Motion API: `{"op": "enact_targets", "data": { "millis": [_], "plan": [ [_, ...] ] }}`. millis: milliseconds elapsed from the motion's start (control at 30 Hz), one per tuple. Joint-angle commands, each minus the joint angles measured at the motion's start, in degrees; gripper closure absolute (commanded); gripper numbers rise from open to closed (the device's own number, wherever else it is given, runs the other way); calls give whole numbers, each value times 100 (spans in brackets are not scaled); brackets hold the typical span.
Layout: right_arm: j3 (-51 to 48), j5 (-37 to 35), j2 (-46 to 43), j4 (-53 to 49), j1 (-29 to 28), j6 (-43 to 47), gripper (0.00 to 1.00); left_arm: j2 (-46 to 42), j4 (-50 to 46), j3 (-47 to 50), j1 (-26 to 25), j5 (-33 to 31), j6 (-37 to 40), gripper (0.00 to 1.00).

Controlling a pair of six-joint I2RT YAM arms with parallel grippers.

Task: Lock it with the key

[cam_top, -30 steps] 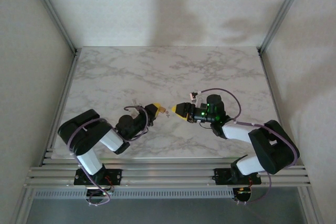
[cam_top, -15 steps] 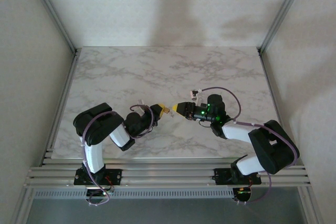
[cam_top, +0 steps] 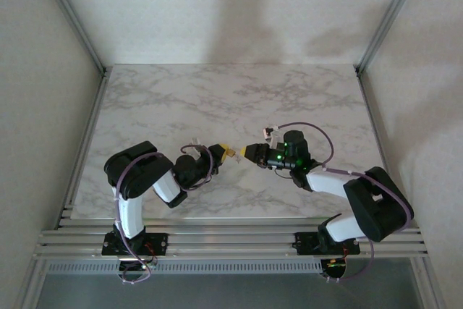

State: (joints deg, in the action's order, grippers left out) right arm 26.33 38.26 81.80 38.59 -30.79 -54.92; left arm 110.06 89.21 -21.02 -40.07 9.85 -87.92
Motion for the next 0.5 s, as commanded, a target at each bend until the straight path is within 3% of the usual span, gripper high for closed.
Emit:
{"op": "enact_targets", "data": {
  "millis": [0,467],
  "plan": [
    [153,165,189,104,-24,-75,71,16,1719,-101,-53,107,-9,100],
    [145,295,565,597,-24,-356,70,37,1715,-192,-122,162,7,100]
  ]
}}
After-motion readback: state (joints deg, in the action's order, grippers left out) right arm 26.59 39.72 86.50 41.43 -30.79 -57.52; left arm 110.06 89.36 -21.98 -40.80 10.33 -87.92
